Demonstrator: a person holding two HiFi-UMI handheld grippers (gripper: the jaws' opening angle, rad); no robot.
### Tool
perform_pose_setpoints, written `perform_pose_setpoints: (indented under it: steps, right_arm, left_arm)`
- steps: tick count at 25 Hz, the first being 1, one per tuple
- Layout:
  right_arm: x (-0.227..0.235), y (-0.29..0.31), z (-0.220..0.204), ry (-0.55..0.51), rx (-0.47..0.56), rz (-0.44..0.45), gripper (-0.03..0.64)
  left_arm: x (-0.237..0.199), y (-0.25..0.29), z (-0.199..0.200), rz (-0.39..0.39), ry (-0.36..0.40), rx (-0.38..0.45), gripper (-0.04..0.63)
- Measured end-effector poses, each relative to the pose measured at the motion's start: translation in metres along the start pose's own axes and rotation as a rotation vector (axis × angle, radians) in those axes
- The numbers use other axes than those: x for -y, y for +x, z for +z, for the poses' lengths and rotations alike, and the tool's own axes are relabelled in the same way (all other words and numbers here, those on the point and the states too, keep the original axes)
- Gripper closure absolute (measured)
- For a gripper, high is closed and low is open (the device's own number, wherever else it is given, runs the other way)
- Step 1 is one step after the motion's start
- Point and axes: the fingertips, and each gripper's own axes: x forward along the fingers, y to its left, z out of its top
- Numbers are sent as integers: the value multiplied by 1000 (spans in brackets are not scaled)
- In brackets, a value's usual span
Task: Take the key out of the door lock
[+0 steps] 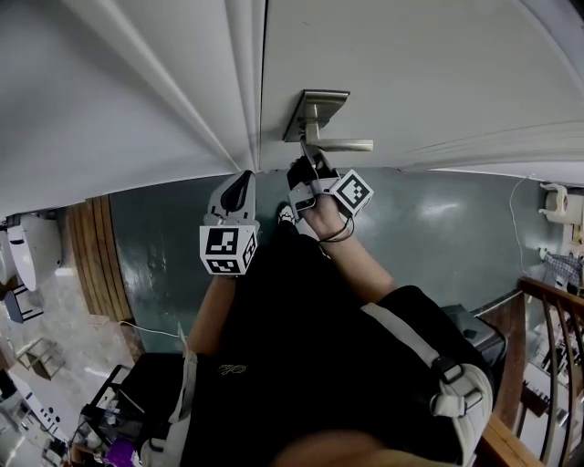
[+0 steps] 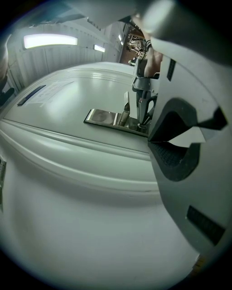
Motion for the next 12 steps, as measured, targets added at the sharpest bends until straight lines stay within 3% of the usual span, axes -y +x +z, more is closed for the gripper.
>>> perform_pose_setpoints:
  steps: [7,12]
  right_arm:
    - [0,6,-1,110,42,25,583]
    - [4,4,0,85,33,15,588]
  left_arm:
    - [0,4,-2,-11,13,-7,571]
    - [4,4,-4,-23,6,-7,571]
